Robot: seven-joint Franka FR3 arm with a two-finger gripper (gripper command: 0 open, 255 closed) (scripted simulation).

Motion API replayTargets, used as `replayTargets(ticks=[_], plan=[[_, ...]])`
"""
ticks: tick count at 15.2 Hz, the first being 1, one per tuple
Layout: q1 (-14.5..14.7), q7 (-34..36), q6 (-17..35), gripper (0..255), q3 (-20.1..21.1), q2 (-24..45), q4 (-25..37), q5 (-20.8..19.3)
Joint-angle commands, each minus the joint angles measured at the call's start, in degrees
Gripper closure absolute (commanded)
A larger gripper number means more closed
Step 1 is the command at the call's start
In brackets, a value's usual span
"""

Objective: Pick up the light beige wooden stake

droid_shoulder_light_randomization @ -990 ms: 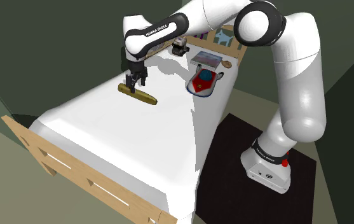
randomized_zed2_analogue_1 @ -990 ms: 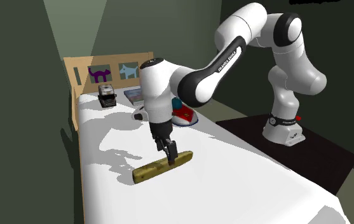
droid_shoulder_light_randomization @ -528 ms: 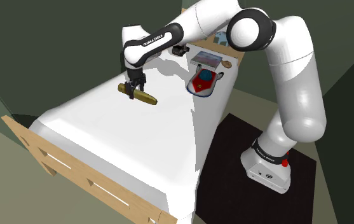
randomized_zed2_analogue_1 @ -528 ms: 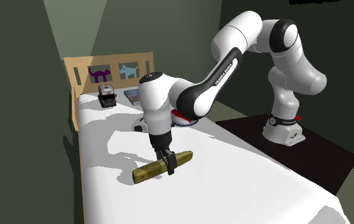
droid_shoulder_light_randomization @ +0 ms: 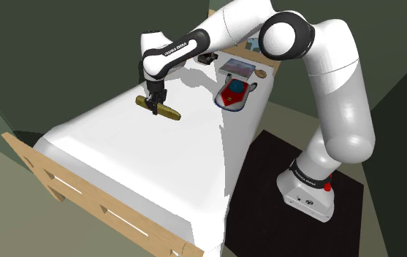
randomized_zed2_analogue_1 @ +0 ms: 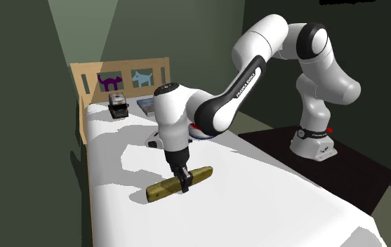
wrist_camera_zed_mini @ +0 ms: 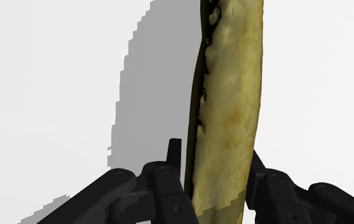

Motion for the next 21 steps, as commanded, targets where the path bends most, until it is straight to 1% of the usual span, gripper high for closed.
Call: replayTargets(ticks=[1, 4, 19, 21], plan=[[0.0, 0.0, 0.1, 255, 0.0, 0.1, 0.0, 0.0], [0.0, 0.0, 0.0, 255, 0.0, -0.1, -0.2, 0.0], [-0.2, 0.0, -8.2, 255, 0.3, -6.0, 2.3, 0.4], [-0.2, 0.0, -8.3, 255, 0.3, -6.0, 2.3, 0.4]])
